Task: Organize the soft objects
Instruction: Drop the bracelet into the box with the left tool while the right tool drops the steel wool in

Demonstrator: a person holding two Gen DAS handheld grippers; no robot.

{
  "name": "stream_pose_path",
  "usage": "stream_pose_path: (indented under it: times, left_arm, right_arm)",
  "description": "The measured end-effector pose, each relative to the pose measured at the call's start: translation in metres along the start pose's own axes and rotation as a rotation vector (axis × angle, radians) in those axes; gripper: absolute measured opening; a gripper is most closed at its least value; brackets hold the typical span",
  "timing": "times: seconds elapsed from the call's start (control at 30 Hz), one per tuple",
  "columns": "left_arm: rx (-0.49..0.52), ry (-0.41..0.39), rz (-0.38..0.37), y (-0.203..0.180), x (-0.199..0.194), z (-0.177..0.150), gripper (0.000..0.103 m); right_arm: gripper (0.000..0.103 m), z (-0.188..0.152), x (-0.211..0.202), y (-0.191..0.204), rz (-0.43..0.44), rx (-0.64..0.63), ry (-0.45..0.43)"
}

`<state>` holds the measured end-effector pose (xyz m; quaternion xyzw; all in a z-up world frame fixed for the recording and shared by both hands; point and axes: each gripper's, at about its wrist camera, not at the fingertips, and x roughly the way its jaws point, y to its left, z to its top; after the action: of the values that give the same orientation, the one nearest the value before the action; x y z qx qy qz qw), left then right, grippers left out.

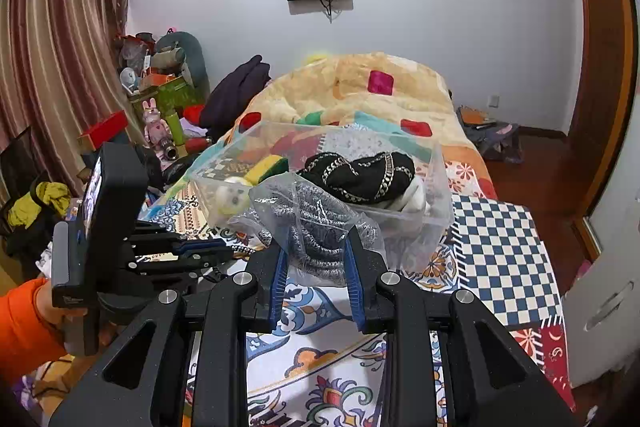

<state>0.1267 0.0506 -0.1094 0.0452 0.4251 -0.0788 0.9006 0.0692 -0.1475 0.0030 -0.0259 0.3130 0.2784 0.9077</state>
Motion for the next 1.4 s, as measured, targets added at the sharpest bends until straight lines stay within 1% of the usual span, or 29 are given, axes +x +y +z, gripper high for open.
stream_pose_path:
  times: [0.2,0.4,0.5,0.6,0.73,0.8,0.87,1.07,1.13,1.23,1.33,1.37,1.4]
  left_arm:
    - [-0.036,-0.092,-0.029,0.002,-0.032,0.007,0.006]
    - [-0.059,-0.216,-0.031,0.006,-0.065,0.029,0.006]
    - [-0.070,-0.254,-0.009,0.010,-0.069,0.044,0.006]
    - [-0.089,-0.268,-0.004,0.015,-0.064,0.053,0.006]
    - [-0.104,-0.259,0.020,0.021,-0.045,0.066,0.006]
    - [-0.103,-0.247,0.045,0.022,-0.034,0.070,0.006]
    - [-0.102,-0.221,0.055,0.022,-0.022,0.073,0.006]
    - [-0.086,-0.163,0.050,0.021,-0.002,0.071,0.006]
    - [-0.088,-0.160,0.038,0.022,-0.001,0.069,0.006]
    - [-0.075,-0.152,0.021,0.019,-0.003,0.066,0.012]
    - [-0.069,-0.166,0.019,0.015,-0.010,0.062,0.017]
    - [-0.071,-0.171,0.015,0.015,-0.013,0.061,0.021]
    - [-0.079,-0.185,0.008,0.015,-0.018,0.060,0.027]
  right_arm:
    - [0.024,0.008,-0.005,0.001,-0.008,-0.010,-0.026]
    - [0.024,0.028,-0.005,0.005,-0.023,-0.025,-0.072]
    - [0.024,0.040,0.002,0.008,-0.019,-0.026,-0.087]
    - [0.024,0.047,0.013,0.010,-0.022,-0.026,-0.089]
    - [0.024,0.054,0.032,0.010,-0.022,-0.011,-0.069]
    - [0.024,0.054,0.044,0.010,-0.021,-0.004,-0.045]
    - [0.024,0.053,0.057,0.010,-0.023,0.004,-0.016]
    - [0.024,0.043,0.088,0.005,-0.006,0.026,0.083]
    - [0.025,0.037,0.094,0.005,-0.007,0.022,0.112]
    - [0.025,0.035,0.094,0.003,0.000,0.022,0.125]
    - [0.027,0.036,0.090,0.002,0.011,0.028,0.137]
    - [0.028,0.036,0.089,0.001,0.015,0.029,0.139]
    - [0.033,0.036,0.088,-0.001,0.018,0.030,0.139]
